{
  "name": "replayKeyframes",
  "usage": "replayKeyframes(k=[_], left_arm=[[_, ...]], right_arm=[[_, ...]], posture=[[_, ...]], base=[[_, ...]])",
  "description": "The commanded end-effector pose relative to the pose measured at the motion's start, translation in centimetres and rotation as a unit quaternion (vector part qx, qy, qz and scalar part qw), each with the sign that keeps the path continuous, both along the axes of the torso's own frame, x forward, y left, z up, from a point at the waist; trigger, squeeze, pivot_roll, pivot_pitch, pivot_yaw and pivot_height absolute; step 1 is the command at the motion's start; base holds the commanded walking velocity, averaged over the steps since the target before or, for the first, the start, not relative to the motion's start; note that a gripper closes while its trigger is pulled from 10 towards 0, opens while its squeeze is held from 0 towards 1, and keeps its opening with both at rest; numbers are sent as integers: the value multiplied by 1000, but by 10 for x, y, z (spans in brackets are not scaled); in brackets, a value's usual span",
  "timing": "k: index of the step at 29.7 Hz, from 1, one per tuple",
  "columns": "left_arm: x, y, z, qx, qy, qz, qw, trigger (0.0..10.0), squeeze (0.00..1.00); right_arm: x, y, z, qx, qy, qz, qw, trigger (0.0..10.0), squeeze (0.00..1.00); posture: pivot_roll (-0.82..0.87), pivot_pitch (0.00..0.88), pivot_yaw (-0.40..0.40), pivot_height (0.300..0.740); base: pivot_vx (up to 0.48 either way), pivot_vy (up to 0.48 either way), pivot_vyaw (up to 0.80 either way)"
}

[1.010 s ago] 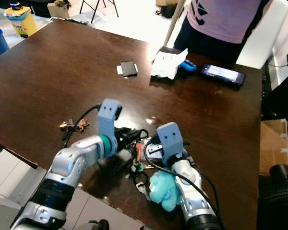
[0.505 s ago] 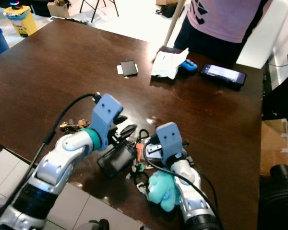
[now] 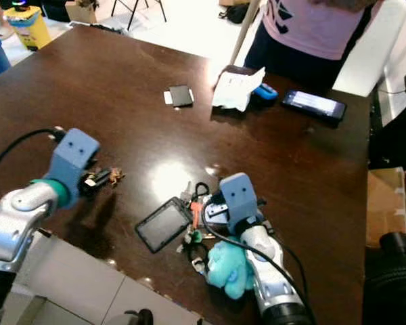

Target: Hang keys on a hook

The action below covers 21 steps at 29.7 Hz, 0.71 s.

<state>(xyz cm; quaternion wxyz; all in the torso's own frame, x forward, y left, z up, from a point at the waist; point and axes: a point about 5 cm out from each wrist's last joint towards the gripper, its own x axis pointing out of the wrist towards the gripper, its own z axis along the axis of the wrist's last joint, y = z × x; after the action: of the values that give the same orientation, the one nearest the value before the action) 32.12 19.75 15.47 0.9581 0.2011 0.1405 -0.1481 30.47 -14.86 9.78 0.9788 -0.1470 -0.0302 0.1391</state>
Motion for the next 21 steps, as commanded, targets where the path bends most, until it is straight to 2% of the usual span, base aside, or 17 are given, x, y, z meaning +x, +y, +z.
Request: replayKeyframes(k=[1,3,6,11,13,15,20,21], left_arm=[[-7,12,-21,-19,55,5,998,10000,98],[-8,15,-26,-29,71,7,997,10000,94],[-6,12,-37,-76,102,28,991,10000,94],[-1,6,-39,-100,111,28,988,10000,98],[-1,6,-39,-100,111,28,988,10000,98],[8,-1,-35,-114,96,35,988,10000,90],[19,-8,-28,-124,69,56,988,10000,94],[20,-8,-29,-109,64,60,990,8667,90]], right_arm=[[-7,0,-21,-3,48,0,999,10000,0],[-7,1,-21,-3,48,1,999,10000,0],[-7,3,-22,-2,49,4,999,10000,0],[-9,2,-22,-2,49,3,999,10000,0],[-9,2,-22,-2,49,3,999,10000,0],[-10,2,-23,-2,51,2,999,10000,0],[-11,2,-25,-1,52,0,999,10000,0],[-11,2,-24,0,51,-1,999,10000,0]], posture=[[16,102,101,740],[22,104,98,740],[18,106,99,740],[10,119,102,740],[10,119,102,740],[8,122,104,740],[6,124,107,740],[3,125,110,740]], base=[[0,0,0],[0,0,0],[0,0,0],[0,0,0],[0,0,0],[0,0,0],[0,0,0],[0,0,0]])
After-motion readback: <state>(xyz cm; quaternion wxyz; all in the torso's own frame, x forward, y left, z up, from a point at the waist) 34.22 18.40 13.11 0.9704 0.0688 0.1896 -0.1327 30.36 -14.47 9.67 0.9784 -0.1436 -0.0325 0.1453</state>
